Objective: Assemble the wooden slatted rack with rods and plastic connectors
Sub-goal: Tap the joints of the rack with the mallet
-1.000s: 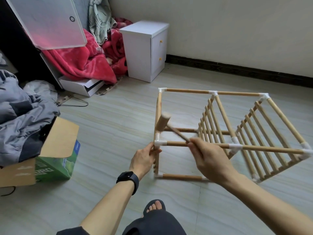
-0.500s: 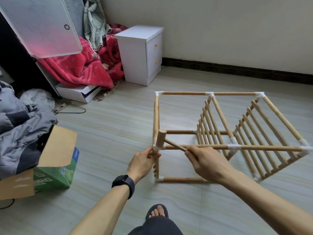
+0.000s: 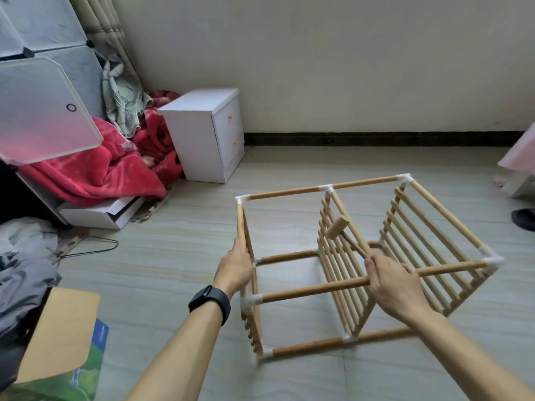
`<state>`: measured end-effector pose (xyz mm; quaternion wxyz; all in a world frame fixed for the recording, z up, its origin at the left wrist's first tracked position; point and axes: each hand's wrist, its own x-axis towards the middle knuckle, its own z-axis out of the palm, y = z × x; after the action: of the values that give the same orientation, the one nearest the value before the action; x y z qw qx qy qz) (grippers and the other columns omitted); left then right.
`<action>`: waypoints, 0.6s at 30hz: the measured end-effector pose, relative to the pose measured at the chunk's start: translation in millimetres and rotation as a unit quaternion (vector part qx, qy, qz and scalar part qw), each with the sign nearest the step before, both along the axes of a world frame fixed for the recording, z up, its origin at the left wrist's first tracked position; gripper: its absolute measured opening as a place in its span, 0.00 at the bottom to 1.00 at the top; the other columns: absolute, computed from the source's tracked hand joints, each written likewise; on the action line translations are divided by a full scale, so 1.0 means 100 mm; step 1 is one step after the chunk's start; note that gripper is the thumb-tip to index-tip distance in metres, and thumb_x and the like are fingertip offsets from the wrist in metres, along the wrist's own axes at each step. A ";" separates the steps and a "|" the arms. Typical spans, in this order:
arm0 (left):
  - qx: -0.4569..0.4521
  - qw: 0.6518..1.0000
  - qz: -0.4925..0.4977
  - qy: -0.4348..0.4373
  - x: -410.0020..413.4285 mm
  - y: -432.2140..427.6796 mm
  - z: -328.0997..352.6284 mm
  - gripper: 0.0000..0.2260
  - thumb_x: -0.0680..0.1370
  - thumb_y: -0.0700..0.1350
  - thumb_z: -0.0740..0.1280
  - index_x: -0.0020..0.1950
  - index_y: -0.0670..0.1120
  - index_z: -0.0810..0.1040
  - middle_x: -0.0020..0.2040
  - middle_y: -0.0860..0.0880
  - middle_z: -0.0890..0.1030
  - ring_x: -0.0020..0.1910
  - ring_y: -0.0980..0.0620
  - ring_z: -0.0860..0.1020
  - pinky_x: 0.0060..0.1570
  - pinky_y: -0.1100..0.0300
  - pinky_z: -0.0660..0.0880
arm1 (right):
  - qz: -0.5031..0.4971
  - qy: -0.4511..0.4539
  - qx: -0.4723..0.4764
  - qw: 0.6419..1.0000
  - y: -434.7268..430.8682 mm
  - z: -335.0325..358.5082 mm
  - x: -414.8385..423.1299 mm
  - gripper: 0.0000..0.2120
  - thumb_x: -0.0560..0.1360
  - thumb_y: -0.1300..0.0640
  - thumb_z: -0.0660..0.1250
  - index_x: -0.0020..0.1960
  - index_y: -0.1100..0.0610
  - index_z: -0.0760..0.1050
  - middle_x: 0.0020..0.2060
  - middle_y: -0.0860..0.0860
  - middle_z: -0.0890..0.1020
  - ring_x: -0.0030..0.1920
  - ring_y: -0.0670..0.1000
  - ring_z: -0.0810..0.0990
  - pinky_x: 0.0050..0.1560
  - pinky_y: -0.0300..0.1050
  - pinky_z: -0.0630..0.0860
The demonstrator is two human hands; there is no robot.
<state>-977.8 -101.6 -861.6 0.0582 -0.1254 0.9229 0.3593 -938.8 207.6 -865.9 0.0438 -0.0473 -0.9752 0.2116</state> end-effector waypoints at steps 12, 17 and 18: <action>-0.228 0.970 -0.055 -0.071 0.31 -0.06 0.08 0.17 0.78 0.53 0.61 0.64 0.48 0.66 0.52 0.48 0.75 0.46 0.45 0.77 0.45 0.50 0.75 | 0.077 -0.090 -0.019 0.993 0.29 0.21 0.67 0.10 0.84 0.46 0.56 0.49 0.46 0.73 0.44 0.43 0.77 0.40 0.42 0.78 0.41 0.41 0.78; -0.160 0.986 0.016 -0.045 -0.02 0.12 -0.07 0.15 0.82 0.50 0.57 0.66 0.46 0.66 0.57 0.43 0.76 0.53 0.39 0.77 0.52 0.46 0.75 | 0.085 -0.006 -0.018 0.996 0.00 0.25 0.34 0.12 0.83 0.44 0.52 0.49 0.47 0.71 0.43 0.44 0.74 0.43 0.44 0.75 0.42 0.45 0.76; -0.152 0.987 0.031 -0.041 -0.05 0.14 -0.12 0.12 0.82 0.48 0.57 0.64 0.46 0.67 0.53 0.43 0.77 0.51 0.39 0.77 0.50 0.47 0.76 | 0.095 0.004 -0.027 0.995 -0.08 0.26 0.26 0.13 0.83 0.44 0.52 0.48 0.48 0.71 0.41 0.44 0.75 0.40 0.45 0.75 0.40 0.46 0.76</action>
<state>-983.1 -87.9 -873.2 0.0654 -0.1761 0.9593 0.2108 -912.6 199.4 -840.3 0.0265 0.0453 -0.9691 0.2411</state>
